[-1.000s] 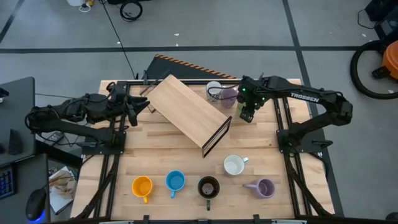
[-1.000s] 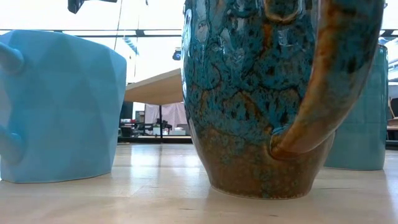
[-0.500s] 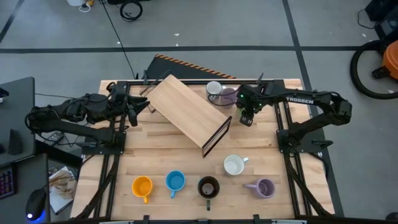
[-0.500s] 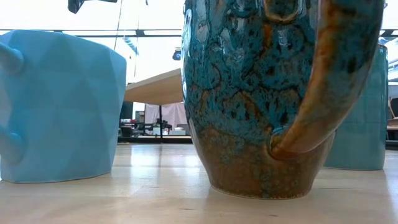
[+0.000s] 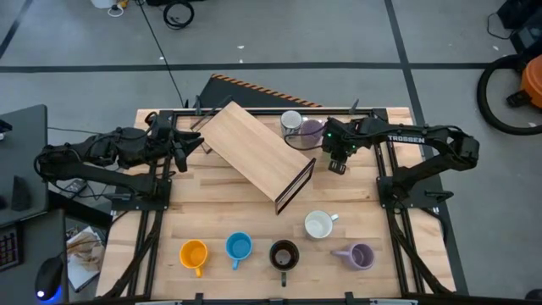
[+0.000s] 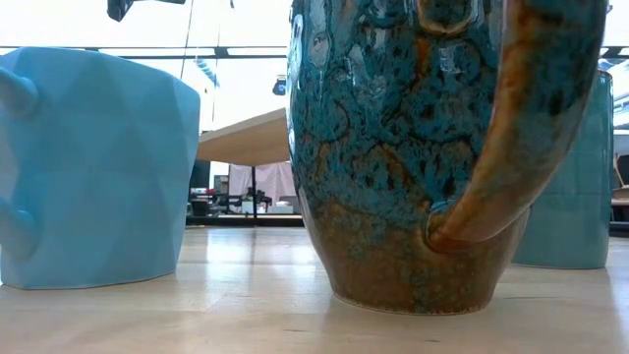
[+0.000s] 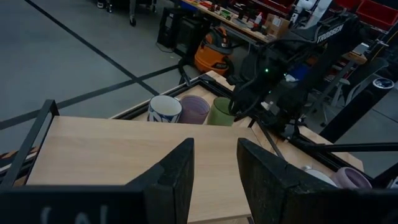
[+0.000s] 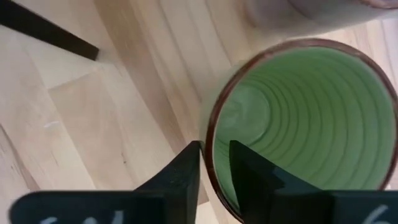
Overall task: Place coffee mugs
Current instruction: Put the green mug on the shelf
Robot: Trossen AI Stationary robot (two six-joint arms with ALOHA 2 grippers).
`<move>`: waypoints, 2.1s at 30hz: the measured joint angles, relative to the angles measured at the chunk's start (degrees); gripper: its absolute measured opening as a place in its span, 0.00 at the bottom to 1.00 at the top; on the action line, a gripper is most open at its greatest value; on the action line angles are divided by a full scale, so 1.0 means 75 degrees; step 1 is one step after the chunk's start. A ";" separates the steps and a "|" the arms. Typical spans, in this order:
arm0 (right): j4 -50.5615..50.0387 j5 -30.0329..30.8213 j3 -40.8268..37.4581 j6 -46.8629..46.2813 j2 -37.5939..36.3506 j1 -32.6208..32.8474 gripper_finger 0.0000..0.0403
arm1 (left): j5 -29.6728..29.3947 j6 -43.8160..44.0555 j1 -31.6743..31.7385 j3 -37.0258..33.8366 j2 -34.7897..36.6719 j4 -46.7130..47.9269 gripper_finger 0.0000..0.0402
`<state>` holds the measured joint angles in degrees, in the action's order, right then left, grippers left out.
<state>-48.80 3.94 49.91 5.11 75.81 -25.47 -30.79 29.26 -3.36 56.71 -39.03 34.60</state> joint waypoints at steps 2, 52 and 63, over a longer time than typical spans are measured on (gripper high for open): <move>0.0007 -0.0023 0.0000 0.0081 0.0000 0.0000 0.18 | 0.0000 -0.0003 0.0000 0.0000 0.0000 0.0001 0.32; -0.3650 -0.0341 0.7565 0.0703 0.1862 0.2353 0.08 | 0.3688 0.0950 0.1480 0.0277 -0.1451 -0.1105 0.32; -0.4040 -0.0859 0.8116 0.1504 0.3155 0.2592 0.08 | 0.3519 -0.0623 0.1492 0.1976 -0.2330 0.0771 0.32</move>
<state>-79.10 -2.50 110.78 16.39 99.47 -6.04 -4.39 24.58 7.84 71.53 -56.50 40.38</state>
